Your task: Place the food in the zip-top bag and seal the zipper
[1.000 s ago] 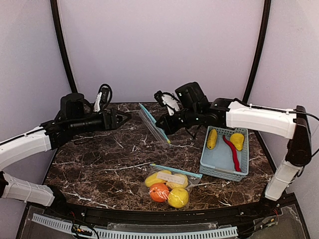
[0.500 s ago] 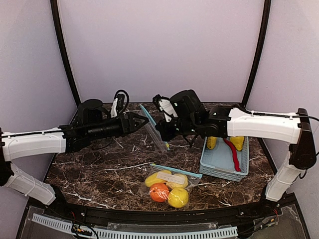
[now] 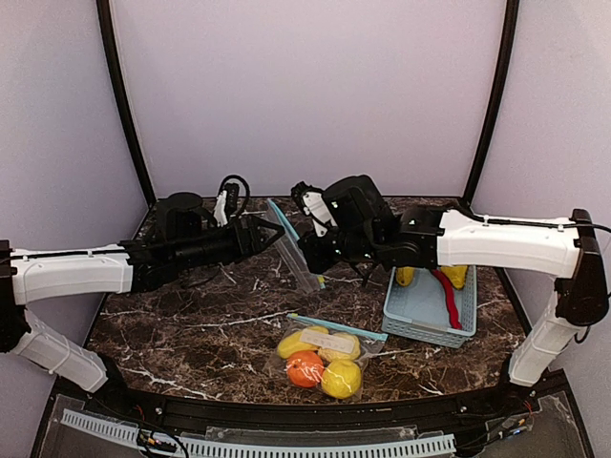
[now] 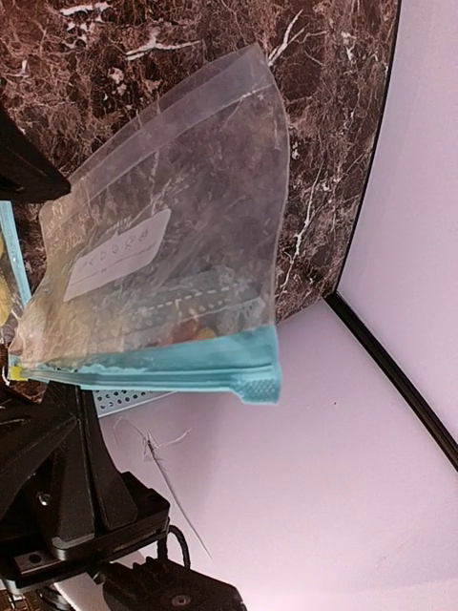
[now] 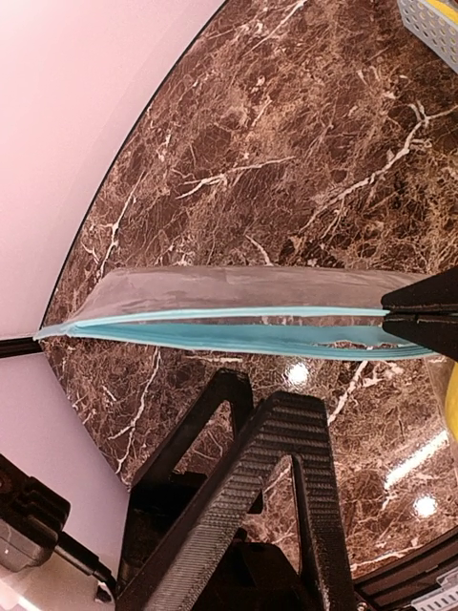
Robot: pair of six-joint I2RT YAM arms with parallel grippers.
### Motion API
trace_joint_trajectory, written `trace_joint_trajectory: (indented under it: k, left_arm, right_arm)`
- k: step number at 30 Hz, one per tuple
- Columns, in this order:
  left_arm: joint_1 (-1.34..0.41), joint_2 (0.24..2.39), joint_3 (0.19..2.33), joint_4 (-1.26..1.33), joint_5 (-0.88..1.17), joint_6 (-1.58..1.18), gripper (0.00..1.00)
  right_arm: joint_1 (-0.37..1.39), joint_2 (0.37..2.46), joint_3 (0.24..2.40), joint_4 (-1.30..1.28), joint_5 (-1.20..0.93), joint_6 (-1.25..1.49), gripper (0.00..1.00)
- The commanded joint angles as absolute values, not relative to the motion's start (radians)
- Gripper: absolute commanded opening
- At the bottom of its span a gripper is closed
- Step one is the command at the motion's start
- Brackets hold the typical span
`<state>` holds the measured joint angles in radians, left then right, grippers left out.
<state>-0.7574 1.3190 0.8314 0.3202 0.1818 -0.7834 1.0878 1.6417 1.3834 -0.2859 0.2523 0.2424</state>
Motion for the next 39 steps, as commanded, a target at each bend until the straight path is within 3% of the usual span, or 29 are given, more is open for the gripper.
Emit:
trace_joint_trajectory:
  k: [1,13,14,17,21,39]
  left_arm:
    - [-0.762,1.328,0.851,0.347,0.172,-0.793,0.73]
    - [-0.762,1.368,0.863,0.361,0.179,-0.786,0.72]
    - [-0.762,1.371,0.865,0.359,0.177,-0.786,0.71]
    - [-0.762,1.382,0.870,0.353,0.181,-0.782,0.53]
    - [-0.762,1.395,0.881,0.336,0.175,-0.782,0.46]
    - [-0.762,1.448,0.918,0.304,0.137,-0.788,0.42]
  right_arm:
    - [1.108,1.652,1.407,-0.287,0.291,0.226,0.00]
    - [1.120,1.678,1.428,-0.314,0.323,0.213,0.00]
    - [1.119,1.678,1.428,-0.314,0.324,0.212,0.00]
    - [1.120,1.678,1.429,-0.314,0.332,0.213,0.00]
    - [1.120,1.679,1.428,-0.314,0.335,0.212,0.00]
    - [1.131,1.716,1.437,-0.328,0.339,0.183,0.00]
